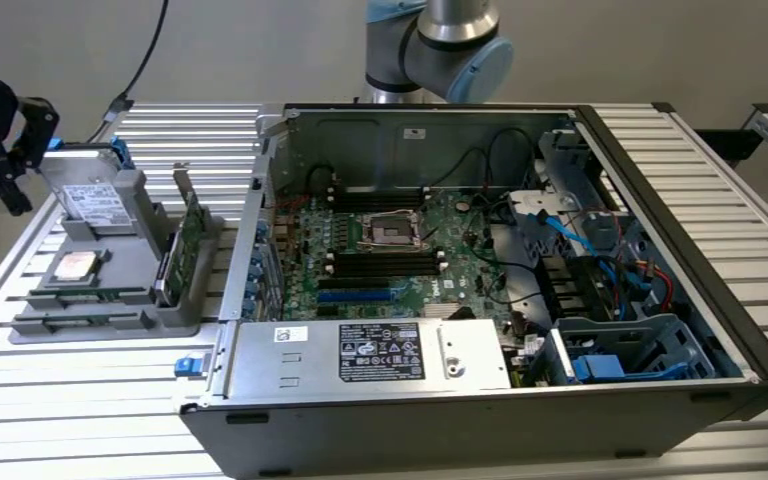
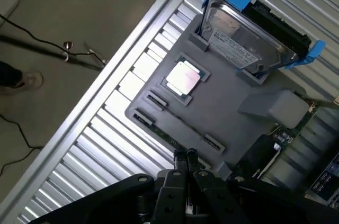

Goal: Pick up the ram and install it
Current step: 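Pick up the ram and move it above insertion slot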

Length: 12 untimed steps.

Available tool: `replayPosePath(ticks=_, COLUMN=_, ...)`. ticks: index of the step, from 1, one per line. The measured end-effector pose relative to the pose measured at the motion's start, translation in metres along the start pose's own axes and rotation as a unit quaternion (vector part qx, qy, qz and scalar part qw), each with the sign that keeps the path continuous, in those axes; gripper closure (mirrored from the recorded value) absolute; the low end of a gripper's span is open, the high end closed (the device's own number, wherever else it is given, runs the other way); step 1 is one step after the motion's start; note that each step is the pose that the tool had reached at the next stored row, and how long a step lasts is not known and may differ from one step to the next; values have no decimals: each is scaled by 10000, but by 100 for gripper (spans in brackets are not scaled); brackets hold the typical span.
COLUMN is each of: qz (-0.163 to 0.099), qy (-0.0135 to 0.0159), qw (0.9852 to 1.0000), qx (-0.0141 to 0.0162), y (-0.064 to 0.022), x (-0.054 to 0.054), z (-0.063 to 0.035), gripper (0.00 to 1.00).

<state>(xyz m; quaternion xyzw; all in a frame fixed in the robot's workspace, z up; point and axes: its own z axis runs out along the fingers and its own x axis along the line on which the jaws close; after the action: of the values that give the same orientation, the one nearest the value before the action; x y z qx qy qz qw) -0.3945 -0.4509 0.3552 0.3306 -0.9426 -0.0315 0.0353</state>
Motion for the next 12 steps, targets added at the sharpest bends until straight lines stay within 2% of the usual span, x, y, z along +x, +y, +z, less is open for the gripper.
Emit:
replayPosePath(ticks=3, qz=-266, qy=23, qw=9996, qx=12, y=0, x=0, z=0, gripper=90)
replayPosePath(ticks=6, qz=-542, qy=45, qw=9985, qx=25, y=0, x=0, z=0, gripper=90)
replayPosePath(ticks=9, qz=-810, qy=68, qw=9967, qx=37, y=0, x=0, z=0, gripper=90)
replayPosePath(ticks=12, qz=-1080, qy=90, qw=9941, qx=49, y=0, x=0, z=0, gripper=90)
